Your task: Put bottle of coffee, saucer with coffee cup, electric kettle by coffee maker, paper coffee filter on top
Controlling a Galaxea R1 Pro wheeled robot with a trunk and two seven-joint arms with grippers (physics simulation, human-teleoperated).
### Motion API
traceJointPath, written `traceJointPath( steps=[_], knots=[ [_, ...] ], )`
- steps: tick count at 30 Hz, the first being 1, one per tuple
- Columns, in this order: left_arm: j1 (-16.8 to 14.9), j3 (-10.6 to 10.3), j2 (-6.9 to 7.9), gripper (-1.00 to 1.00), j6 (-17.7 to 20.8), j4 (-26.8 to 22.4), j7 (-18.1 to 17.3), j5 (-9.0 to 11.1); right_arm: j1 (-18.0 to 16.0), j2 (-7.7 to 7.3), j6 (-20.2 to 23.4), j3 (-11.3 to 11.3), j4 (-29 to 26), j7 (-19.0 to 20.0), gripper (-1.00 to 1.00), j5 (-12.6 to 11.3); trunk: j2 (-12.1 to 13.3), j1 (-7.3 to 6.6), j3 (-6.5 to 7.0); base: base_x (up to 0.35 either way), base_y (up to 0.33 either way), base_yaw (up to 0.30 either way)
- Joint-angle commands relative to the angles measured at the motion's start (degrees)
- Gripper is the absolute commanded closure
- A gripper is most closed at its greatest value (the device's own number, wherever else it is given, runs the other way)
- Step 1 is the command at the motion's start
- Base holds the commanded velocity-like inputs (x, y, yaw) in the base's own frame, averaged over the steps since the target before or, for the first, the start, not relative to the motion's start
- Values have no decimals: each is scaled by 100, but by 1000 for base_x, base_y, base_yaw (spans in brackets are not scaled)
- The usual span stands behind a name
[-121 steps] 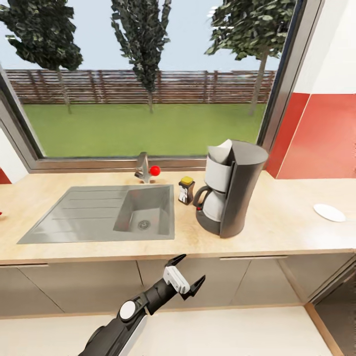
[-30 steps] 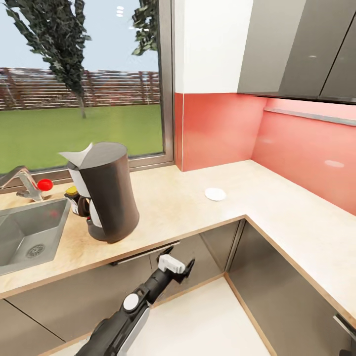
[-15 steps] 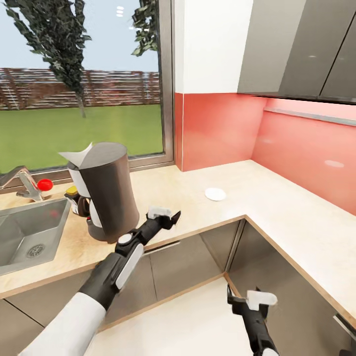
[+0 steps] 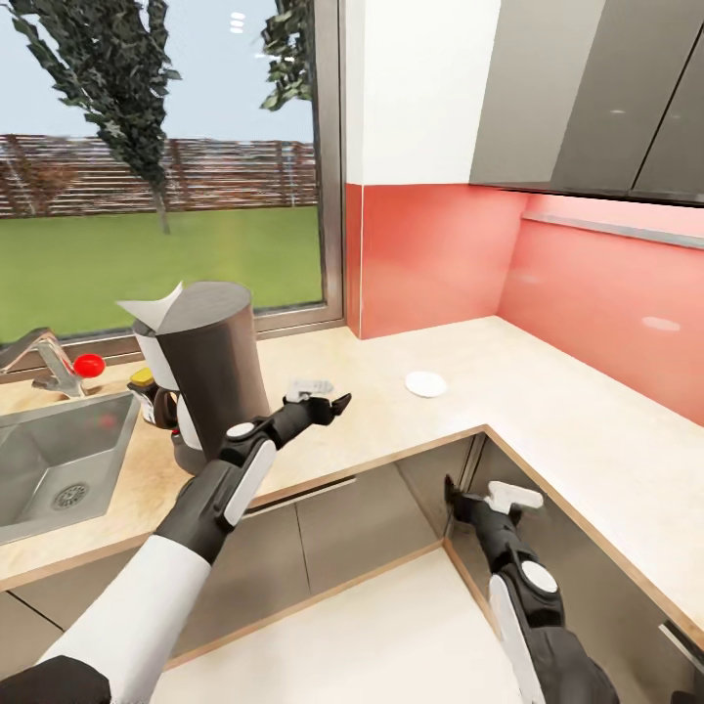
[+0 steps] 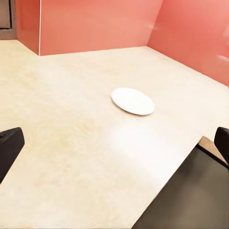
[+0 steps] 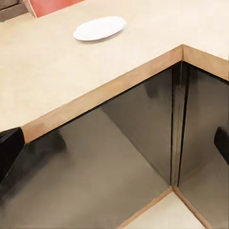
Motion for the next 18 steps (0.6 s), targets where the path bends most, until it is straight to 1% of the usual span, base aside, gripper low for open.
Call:
traceJointPath(
  steps=[1,2,4,6,7,8,9,10,11,12,13,17,18],
  knots=[
    [6,27,4,-100,66,-5,-6,53,-311,0,291,-15,-14,-25,-100,-111,-13,3,-13,0,0,0],
    [27,55,5,-100,108,4,-10,65,-1074,-14,908,-107,-20,-25,-100,-179,-13,3,-13,0,0,0],
    [39,59,-2,-100,118,3,-15,71,-1465,-60,1217,-308,-22,-25,-100,-199,-13,3,-13,0,0,0],
    [49,63,-6,-100,122,1,-23,79,-1823,-165,1557,-577,-22,-11,-100,-212,-13,3,-13,0,0,0],
    [53,53,-7,-100,125,18,-49,125,-2175,-415,2222,-1028,-16,507,-100,-227,-13,3,-13,0,0,0],
    [54,43,0,-100,125,33,-109,158,-2224,-483,2430,-1175,4,903,-100,-225,-13,3,-13,0,0,0],
    [54,35,6,-100,125,45,-219,196,-2255,-529,2598,-1321,33,1396,-100,-220,-13,3,-13,0,0,0],
    [52,37,16,-100,128,63,-497,239,-2282,-573,2759,-1517,108,2188,-100,-207,-13,3,-13,0,0,0],
    [47,47,25,-100,142,83,-931,251,-2296,-604,2859,-1677,318,3013,-100,-182,-13,3,-13,0,0,0],
    [77,58,28,-100,159,43,-1201,241,-2300,-622,2913,-1760,734,3482,-100,-154,-13,3,-13,0,0,0],
    [126,48,29,-100,139,-9,-1248,220,-2302,-626,2927,-1778,1050,3591,-100,-144,-13,3,-13,0,0,0],
    [182,29,5,-100,123,-24,-1168,206,-2305,-628,2934,-1786,1194,3627,-100,-142,-13,3,-13,0,0,0],
    [195,22,-15,-100,119,-25,-1068,205,-2303,-628,2934,-1788,1228,3635,-100,-143,-13,3,-13,115,0,0]
  ],
)
